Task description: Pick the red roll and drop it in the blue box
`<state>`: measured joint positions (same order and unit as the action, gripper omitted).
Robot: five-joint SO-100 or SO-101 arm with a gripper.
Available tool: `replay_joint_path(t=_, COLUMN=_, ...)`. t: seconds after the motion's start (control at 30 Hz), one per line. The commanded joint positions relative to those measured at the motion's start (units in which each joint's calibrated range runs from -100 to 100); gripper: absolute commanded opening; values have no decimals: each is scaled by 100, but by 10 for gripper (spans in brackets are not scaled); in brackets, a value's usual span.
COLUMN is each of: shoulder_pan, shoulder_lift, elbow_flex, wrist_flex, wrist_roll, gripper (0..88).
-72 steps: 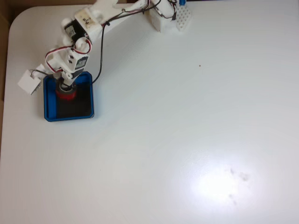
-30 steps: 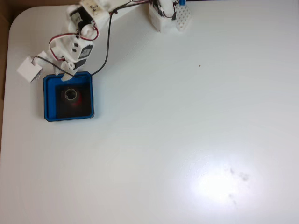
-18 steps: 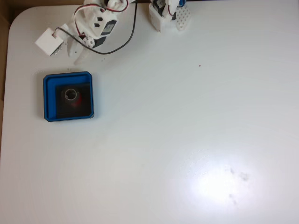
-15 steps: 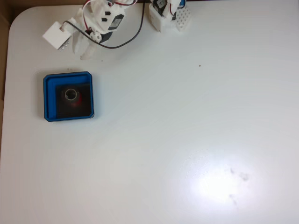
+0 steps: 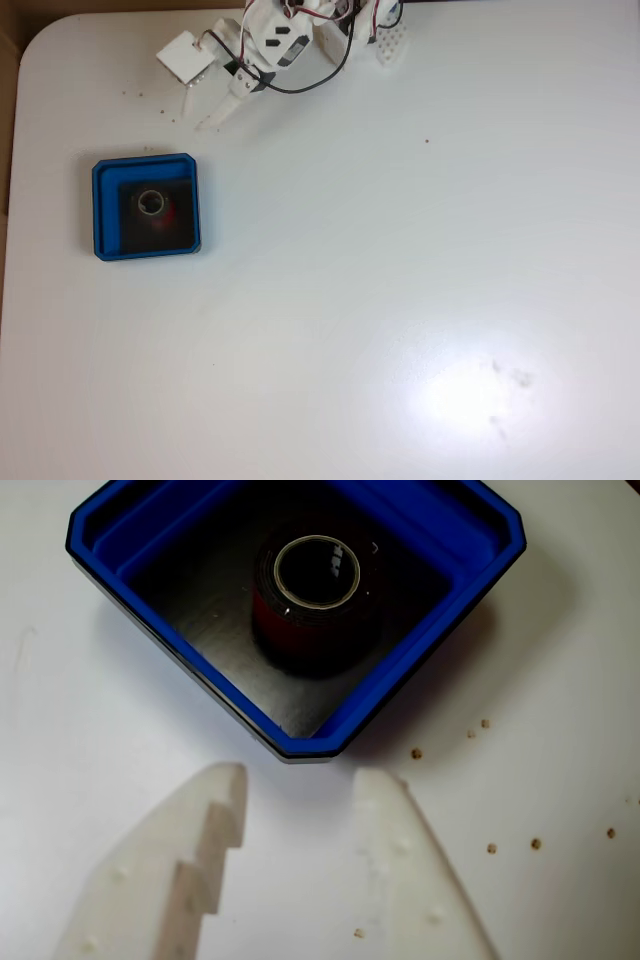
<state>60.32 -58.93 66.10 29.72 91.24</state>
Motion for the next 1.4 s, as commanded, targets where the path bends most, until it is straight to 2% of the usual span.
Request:
replay_joint_path(t=0.0, shoulder_pan=-155, shoulder_lift=-587, elbow_flex=569, wrist_flex=-299, wrist_roll=18, gripper=102)
replay_joint_path(t=0.57, shoulder_pan=-1278, shoulder_lift=-3588, elbow_flex=3255, wrist_flex=-299, wrist_roll=44, gripper=102)
replay_joint_path(t=0.73, shoulder_pan=-1728, shoulder_lift=-3831, elbow_flex=3390, wrist_flex=-249, wrist_roll=62, gripper=102)
replay_joint_path(t=1.0, shoulder_pan=-3535, shoulder_lift=-3839, elbow_flex=3390, wrist_flex=-233, wrist_roll=62, gripper=102)
replay_joint_path(t=1.37, shoulder_pan=-5577, shoulder_lift=-3831, elbow_flex=3390, wrist_flex=-225, wrist_roll=18, gripper=100)
